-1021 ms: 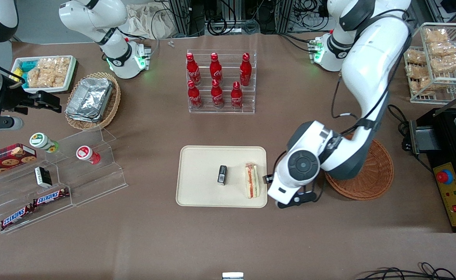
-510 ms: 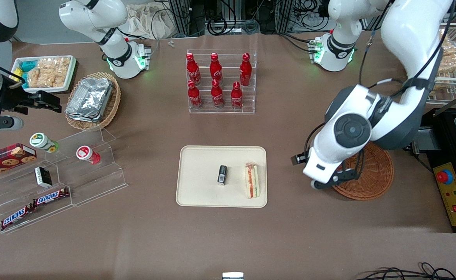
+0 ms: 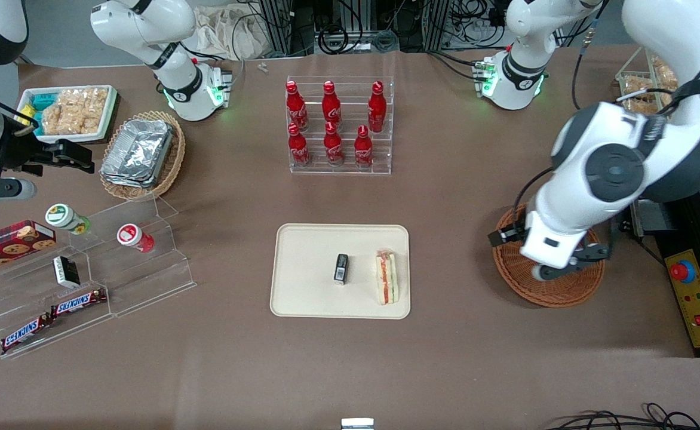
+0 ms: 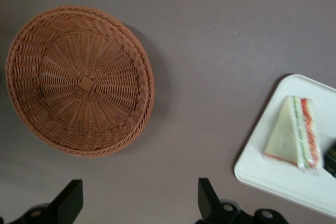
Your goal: Place sandwich from basket to tray
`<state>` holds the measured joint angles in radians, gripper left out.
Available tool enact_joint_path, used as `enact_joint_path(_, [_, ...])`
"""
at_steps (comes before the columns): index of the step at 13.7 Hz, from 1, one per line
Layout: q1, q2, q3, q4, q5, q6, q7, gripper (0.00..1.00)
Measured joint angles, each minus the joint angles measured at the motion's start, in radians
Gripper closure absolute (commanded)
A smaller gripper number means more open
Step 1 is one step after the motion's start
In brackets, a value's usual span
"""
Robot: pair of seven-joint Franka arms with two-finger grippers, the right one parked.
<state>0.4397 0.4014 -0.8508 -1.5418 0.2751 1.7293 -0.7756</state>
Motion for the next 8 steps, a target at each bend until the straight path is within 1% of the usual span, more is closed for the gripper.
enact_joint_path(1, [0.027,-0.037,0.021,0.001,-0.039,-0.017,0.07,0.02])
enact_joint_path(2, [0.022,-0.081,0.08,0.0,-0.077,-0.041,0.149,0.02])
enact_joint_path(3, [-0.011,-0.126,0.167,-0.005,-0.13,-0.059,0.229,0.02])
enact_joint_path(4, [-0.065,-0.172,0.274,-0.016,-0.186,-0.069,0.306,0.02])
enact_joint_path(5, [-0.129,-0.22,0.385,-0.039,-0.227,-0.073,0.379,0.02])
enact_joint_path(6, [-0.184,-0.266,0.474,-0.071,-0.247,-0.072,0.434,0.02])
enact_joint_path(8, [-0.262,-0.333,0.586,-0.135,-0.261,-0.071,0.52,0.01])
